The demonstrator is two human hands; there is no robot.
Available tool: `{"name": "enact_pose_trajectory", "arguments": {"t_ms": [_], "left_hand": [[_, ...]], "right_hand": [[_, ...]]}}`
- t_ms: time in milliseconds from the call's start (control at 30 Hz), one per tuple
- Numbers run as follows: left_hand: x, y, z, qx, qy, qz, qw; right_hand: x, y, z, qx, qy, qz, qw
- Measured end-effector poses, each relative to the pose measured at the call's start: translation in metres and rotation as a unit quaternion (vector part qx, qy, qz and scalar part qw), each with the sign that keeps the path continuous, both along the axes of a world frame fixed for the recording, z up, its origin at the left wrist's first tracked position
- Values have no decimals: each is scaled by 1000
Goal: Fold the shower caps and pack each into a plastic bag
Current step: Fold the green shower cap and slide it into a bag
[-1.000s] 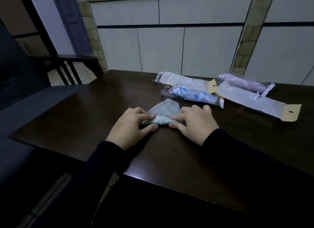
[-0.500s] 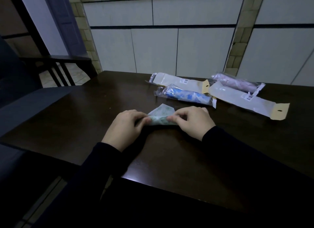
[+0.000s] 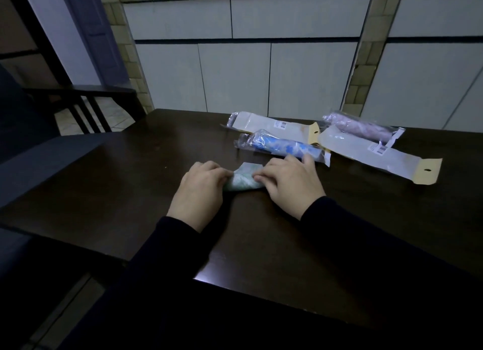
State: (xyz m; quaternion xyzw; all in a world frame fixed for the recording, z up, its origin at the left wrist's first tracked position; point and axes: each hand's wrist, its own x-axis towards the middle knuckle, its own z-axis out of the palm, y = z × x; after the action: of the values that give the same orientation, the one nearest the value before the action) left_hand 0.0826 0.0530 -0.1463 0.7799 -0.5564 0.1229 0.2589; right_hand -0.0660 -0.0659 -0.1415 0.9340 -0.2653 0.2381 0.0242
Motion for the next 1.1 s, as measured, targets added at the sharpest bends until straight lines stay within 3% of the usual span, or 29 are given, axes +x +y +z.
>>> {"name": "enact_pose_trajectory", "arguments": {"t_ms": [233,500,667,800,867,967,1100], "left_hand": [[-5,1,1,99,49,26,994],[-8,-1,-3,51,17,11,998],[-26,-7,-1,-8,13,-32,999],[-34,-25,5,53,10,38,998],[-34,-34,9,85,-1,76,993],[-31,-43,11,86,-21,104,991],[-35,-41,8,22,-57,62,996]], "right_hand": [[-1,-6,4,63,57,-10,996],[-3,-9,6,-18,85,-3,996],[-18,-20,10,58,66,-11,996],[-19,-19,8,115,12,-59,992],[-18,-17,3,83,-18,-84,993],[-16,-16,-4,-40,-60,-61,996],[-18,-17,1,-4,10,-34,999]]}}
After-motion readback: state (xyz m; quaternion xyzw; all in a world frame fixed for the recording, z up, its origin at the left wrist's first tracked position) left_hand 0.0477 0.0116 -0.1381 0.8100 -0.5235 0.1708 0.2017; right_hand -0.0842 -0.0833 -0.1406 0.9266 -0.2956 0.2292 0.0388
